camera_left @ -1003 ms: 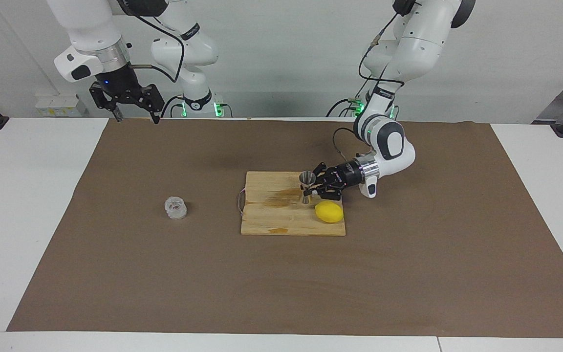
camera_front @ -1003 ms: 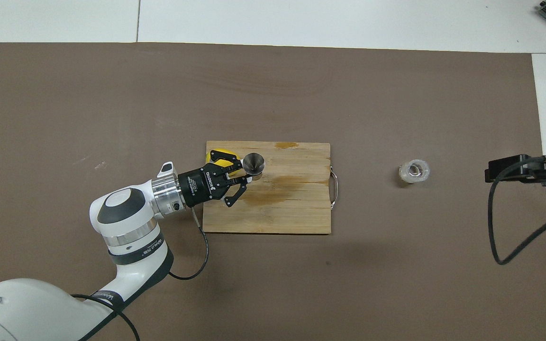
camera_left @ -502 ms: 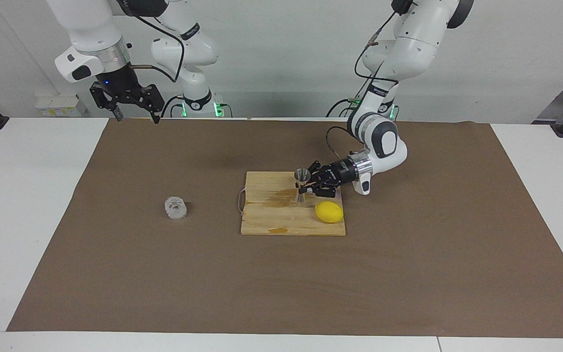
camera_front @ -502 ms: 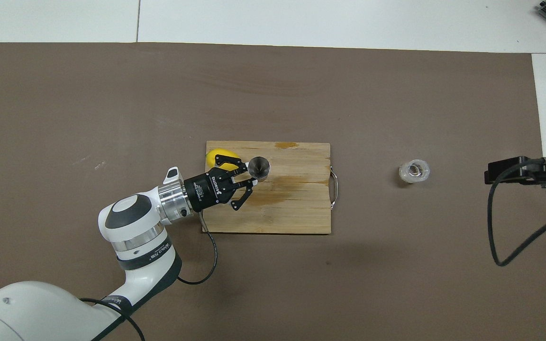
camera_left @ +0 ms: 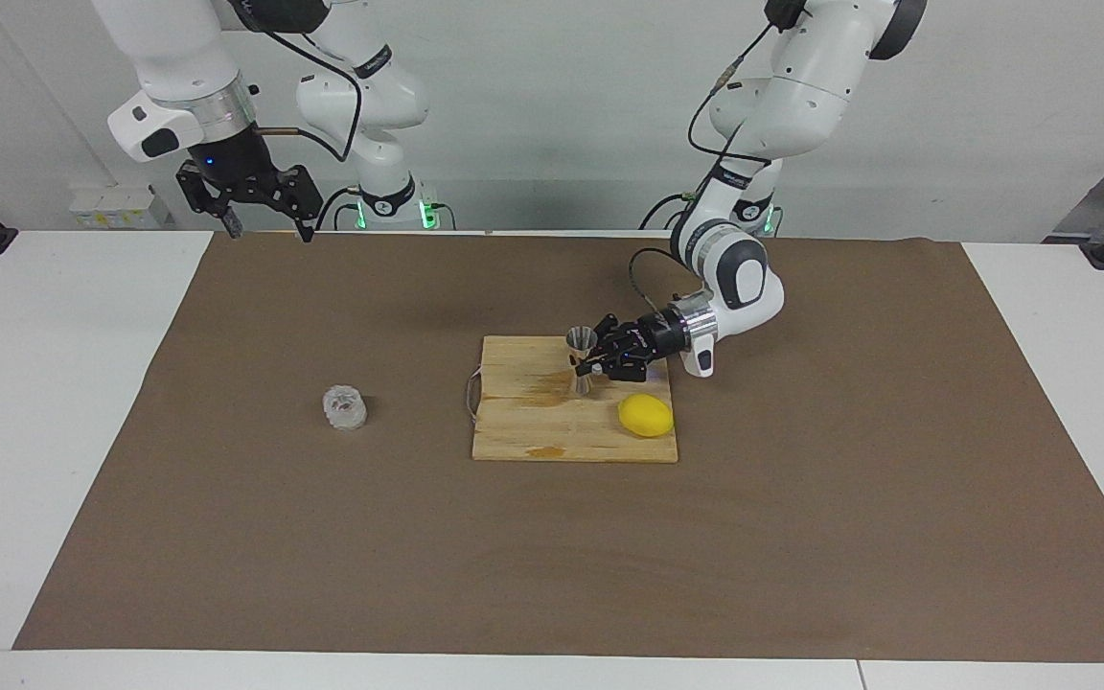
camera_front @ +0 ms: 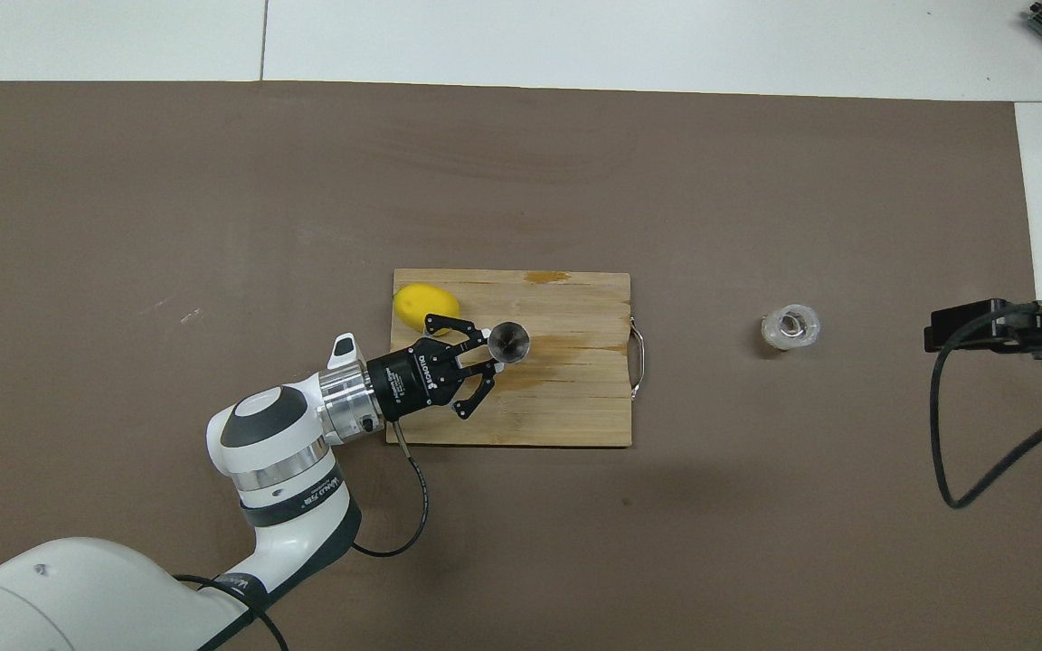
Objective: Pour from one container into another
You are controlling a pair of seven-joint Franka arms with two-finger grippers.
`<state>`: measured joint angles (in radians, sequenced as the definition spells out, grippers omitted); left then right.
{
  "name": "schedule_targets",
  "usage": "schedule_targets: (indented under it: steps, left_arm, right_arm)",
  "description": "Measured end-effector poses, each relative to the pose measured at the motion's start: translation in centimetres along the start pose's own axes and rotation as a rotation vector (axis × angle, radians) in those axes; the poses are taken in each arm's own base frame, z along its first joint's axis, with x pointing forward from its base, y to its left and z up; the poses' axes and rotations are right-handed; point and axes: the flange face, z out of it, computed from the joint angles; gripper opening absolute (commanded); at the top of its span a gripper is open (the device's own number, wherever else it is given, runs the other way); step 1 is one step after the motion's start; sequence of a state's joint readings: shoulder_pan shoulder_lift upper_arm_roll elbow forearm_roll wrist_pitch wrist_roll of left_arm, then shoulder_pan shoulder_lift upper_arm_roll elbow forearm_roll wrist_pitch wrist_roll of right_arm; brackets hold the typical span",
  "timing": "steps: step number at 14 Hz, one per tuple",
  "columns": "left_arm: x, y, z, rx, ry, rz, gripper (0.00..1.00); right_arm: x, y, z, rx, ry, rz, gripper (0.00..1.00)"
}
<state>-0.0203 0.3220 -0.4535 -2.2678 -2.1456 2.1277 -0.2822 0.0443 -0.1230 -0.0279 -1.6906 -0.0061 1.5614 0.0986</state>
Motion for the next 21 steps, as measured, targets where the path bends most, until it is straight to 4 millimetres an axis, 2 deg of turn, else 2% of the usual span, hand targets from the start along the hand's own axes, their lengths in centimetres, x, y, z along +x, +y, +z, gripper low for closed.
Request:
schedule_targets:
  steps: [8, 12, 21]
  left_arm:
    - [1.3, -0.7, -0.2, 0.006, 0.014, 0.011, 0.23]
    - [1.8, -0.9, -0.2, 0.009, 0.017, 0.006, 0.29]
    - [2.0, -1.0, -0.2, 0.01, 0.018, 0.002, 0.34]
  right_arm:
    - [-0.1, 0.0, 0.3, -0.001, -0.006, 0.0, 1.0]
    - [-0.2, 0.0, 0.3, 0.001, 0.002, 0.0, 1.0]
    - [-0.3, 0.0, 0.4, 0.001, 0.006, 0.0, 1.0]
